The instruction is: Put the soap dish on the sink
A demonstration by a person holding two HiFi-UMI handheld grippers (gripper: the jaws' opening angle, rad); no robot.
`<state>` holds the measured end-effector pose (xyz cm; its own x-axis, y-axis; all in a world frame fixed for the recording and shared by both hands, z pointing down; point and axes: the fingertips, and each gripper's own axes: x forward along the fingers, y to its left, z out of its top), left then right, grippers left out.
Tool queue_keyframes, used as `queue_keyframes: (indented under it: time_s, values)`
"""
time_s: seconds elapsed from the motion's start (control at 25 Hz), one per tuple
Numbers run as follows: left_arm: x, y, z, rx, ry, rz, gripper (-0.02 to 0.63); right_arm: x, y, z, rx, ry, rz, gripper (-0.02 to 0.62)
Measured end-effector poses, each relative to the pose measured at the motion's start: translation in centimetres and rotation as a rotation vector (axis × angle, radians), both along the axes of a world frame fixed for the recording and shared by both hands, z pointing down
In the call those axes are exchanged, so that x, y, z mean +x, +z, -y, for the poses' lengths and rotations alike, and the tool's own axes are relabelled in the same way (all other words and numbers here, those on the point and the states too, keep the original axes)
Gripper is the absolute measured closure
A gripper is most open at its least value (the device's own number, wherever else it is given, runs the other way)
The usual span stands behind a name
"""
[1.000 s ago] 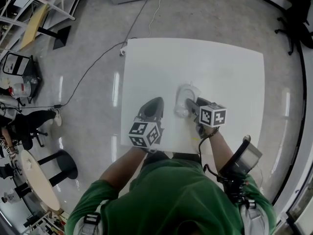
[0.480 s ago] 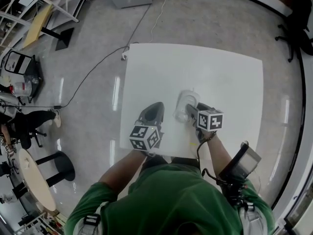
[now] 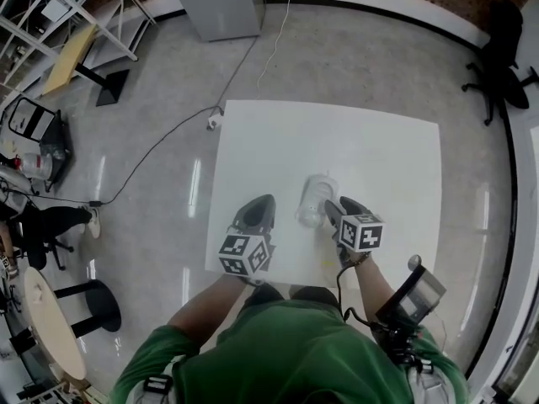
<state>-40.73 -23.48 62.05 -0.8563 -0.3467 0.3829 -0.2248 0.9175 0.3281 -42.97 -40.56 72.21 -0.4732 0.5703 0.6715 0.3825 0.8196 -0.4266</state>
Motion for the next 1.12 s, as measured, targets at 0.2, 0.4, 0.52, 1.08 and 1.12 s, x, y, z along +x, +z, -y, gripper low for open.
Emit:
queue_keyframes:
  time_s: [0.2,0.4,0.52,1.08,1.12]
  values:
    - [0.6,-2.6,-1.4,-0.005,-0.013,0.084,0.600,0.1,-4.0,0.2,0.041,0.038,0.140,0.407]
    - [2.7,-7.0,-4.0,-0.012,-0.020,0.208,0.600,1.2,-10.3,-2.1,0.016,0.065,0.323,0.411]
    - [4.1,-9.5,-5.2,-0.018,-0.024,0.270,0.600,2.3,-14.3,-3.7,-0.009,0.072,0.422,0.416]
    - [9.1,-15.3,-9.6,-0.039,-0.024,0.402,0.600,8.6,-25.2,-9.0,0.003,0.079,0.703,0.493]
    - [9.5,-15.7,-9.7,-0.039,-0.021,0.416,0.600,9.2,-25.7,-9.1,0.009,0.083,0.717,0.504]
